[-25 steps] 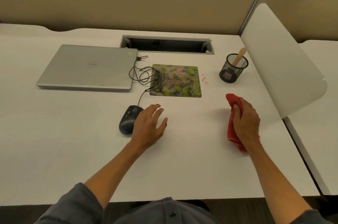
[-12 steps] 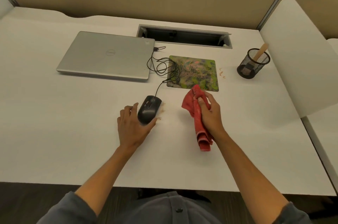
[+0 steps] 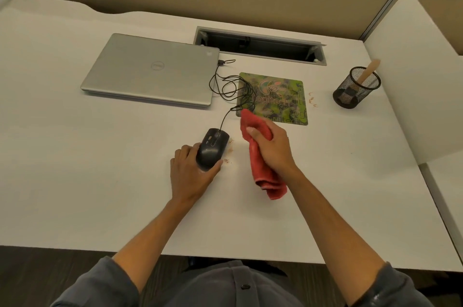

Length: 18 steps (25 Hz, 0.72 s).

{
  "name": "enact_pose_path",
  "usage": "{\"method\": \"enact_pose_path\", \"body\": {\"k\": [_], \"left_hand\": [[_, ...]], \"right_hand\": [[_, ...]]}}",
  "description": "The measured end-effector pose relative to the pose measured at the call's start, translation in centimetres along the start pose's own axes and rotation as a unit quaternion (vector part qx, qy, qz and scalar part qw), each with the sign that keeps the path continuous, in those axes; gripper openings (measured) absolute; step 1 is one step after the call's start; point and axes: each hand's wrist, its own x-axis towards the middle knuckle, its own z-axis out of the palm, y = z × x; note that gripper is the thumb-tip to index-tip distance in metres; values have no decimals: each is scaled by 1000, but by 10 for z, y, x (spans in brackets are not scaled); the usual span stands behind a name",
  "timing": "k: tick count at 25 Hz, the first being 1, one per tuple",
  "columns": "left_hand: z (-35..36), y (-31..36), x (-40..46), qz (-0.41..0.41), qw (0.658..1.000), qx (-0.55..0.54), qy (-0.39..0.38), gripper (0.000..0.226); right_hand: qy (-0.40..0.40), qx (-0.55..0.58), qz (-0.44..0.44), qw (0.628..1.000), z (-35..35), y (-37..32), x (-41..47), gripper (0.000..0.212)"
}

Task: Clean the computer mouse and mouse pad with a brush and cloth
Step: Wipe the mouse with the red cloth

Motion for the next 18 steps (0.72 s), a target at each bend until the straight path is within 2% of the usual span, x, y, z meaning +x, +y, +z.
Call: {"method": "enact_pose_path", "body": {"k": [2,5,7,9,13,16,18], "left_hand": [[1,0,0,-1,1000,-11,3,67],[-1,0,1,-3,999,-42,5,58],[-2,1,1,-12,997,-78,13,40],[-4,0,2,-30,994,-106,14,28],[-4,-1,4,-42,994,-100,0,28],[-4,0,5,-59,992,-114,2,21],[-3,0,5,-74,990,-119,6,25]], "right_hand": [[-41,-173,-126,976,9,-3,-1,37],[-102,-381,-298,869,28,-11,-7,34],[-119,-444,-390,797,44,-12,-14,29],[-131,-473,-420,763,57,-8,-20,27],[-175,-469,-359,788,62,0,-22,33],[-185,-454,-340,803,63,-3,-15,36],[-190,-443,-325,814,65,-8,-8,35]]}}
